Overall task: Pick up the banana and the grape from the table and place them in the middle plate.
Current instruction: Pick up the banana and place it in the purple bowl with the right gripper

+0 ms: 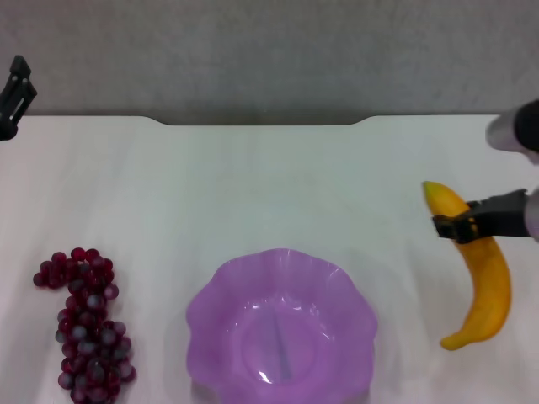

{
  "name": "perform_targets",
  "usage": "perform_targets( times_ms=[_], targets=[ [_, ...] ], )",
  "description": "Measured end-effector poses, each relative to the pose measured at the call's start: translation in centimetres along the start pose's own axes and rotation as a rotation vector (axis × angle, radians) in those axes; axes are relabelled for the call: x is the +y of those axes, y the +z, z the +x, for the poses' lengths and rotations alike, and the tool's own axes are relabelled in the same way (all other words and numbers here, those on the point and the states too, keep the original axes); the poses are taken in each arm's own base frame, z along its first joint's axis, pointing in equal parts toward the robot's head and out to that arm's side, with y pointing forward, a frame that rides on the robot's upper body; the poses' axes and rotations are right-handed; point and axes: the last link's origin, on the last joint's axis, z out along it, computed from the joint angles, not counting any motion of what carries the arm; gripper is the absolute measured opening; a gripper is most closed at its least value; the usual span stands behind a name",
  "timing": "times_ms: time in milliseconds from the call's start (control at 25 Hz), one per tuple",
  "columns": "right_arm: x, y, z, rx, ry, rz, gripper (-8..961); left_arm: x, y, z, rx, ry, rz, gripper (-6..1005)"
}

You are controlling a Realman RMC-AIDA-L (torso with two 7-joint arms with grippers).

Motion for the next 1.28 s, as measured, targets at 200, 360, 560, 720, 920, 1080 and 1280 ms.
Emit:
perform_targets(
  times_ms=[200,360,560,720,920,1080,1280],
  targets=[
    [2.9,0.0,-1.3,-0.010,-0.105,-0.050,502,0.1,0.1,0.0,0.002,-0.001,-0.003,877],
    [5.1,0.1,-1.9,-0.015,-0.173,-0.090,502,0.1,0.1,0.0,0.002,-0.001,-0.004,877],
    [7.4,0.1,-2.5,-0.022,-0.244,-0.130,502,0.1,0.2,0.2,0.008,-0.002,-0.003,877],
    [8.8,0.1,-2.7,-0.021,-0.287,-0.156,502,0.1,0.1,0.3,0.010,-0.002,-0.003,876],
    [10.8,0.1,-3.1,-0.026,-0.333,-0.205,503,0.1,0.1,0.3,0.010,-0.002,-0.003,876],
    [11.5,0.6,-3.0,-0.009,-0.360,-0.218,503,0.2,0.3,0.4,0.013,-0.002,-0.007,876],
    [12.4,1.7,-2.9,0.009,-0.371,-0.251,503,0.4,0.4,0.4,0.014,-0.003,-0.011,876]
  ],
)
